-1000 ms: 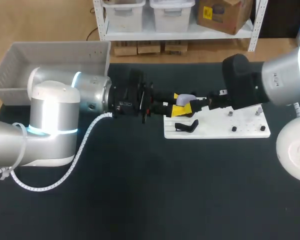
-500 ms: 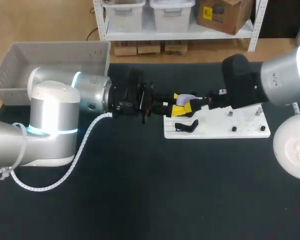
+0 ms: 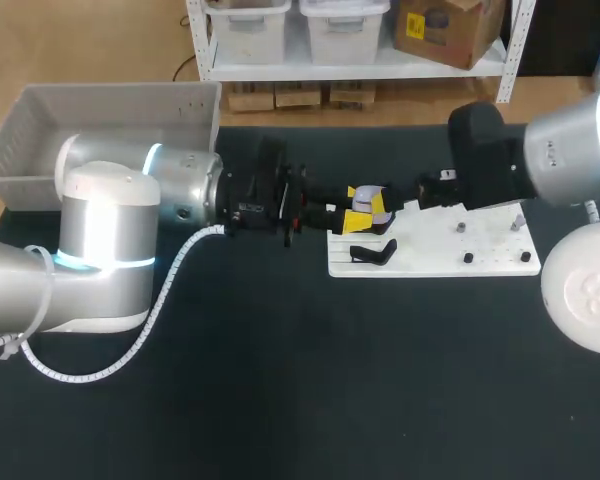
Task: Pick up each earbud case from the left stands, insert the matching earbuds, close the lid, and place the case in the box.
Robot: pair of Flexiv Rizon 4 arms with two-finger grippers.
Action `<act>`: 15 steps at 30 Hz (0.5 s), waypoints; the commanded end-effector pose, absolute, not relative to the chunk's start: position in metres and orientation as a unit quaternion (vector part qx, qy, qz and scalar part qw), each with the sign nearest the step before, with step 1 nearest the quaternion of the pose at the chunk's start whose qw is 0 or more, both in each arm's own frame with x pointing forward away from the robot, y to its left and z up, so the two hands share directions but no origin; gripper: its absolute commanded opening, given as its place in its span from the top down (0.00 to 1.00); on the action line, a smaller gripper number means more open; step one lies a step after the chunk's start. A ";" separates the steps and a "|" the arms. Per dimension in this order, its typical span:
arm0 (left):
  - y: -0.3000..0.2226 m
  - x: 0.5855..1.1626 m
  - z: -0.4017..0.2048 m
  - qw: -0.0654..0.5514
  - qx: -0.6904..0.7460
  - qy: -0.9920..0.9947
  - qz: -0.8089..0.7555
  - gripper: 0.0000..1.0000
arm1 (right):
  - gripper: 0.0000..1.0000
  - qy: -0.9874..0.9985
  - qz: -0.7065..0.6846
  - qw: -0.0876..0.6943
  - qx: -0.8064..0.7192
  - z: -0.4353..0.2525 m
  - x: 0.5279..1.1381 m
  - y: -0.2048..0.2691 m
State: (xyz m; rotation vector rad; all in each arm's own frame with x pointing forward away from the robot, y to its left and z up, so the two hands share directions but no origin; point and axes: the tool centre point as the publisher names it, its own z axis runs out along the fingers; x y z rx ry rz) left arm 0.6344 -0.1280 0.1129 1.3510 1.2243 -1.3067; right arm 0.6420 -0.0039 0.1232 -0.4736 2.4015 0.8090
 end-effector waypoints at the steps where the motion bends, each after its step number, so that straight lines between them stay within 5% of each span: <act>1: -0.128 0.634 0.112 0.436 0.542 0.491 -0.524 1.00 | 0.00 0.897 0.287 0.285 -0.177 0.133 0.647 -0.007; 15: -0.128 0.634 0.118 0.461 0.550 0.471 -0.514 1.00 | 0.00 0.898 0.201 0.331 -0.210 0.183 0.663 -0.041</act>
